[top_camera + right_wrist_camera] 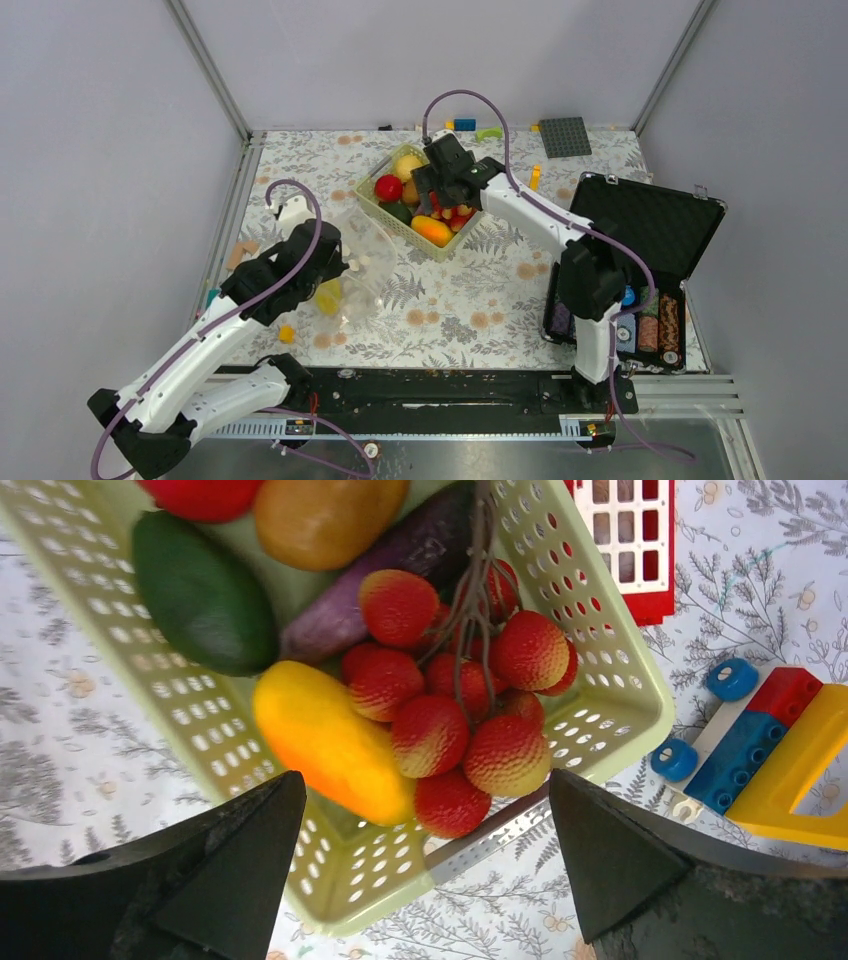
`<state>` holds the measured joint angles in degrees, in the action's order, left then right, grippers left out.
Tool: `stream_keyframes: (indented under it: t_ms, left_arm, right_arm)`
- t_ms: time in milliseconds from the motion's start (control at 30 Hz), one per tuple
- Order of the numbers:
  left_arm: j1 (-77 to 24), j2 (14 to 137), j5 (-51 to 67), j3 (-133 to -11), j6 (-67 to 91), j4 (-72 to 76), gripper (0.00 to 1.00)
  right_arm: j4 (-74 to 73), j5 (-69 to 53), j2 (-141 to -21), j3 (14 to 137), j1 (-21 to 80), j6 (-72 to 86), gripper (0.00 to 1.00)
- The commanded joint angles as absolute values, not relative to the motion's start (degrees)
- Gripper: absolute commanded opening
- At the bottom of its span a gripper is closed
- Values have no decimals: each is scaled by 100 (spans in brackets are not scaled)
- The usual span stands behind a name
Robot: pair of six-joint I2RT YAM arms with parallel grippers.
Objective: Place the food in the zip-top bag and seal the zipper
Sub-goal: Pick up the fake fruit from the bin.
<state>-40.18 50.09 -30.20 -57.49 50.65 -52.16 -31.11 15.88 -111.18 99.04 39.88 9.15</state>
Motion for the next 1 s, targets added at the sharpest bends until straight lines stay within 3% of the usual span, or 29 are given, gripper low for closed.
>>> stream_keyframes:
  t_ms: [0,233,733,967]
  left_arm:
    - [-3994,5080,-3055,-5736,5065,-5011,0]
    - [-3999,5117,-3074,-5739,5045,-5015,0]
    - [-3997,4956,-3196,-5677,5104,-5020,0]
    - [-3997,4957,-3208,-5673,5102,-5020,0]
  right_arm:
    - [-3569,1699,-11455,10432,3792,753,100]
    - [-3606,1614,-11907,10641,3631,847,100]
    - [-3597,1521,-12582,10859,3507,921,84]
    - [-3600,1624,-12835,11018,3472,1094,70]
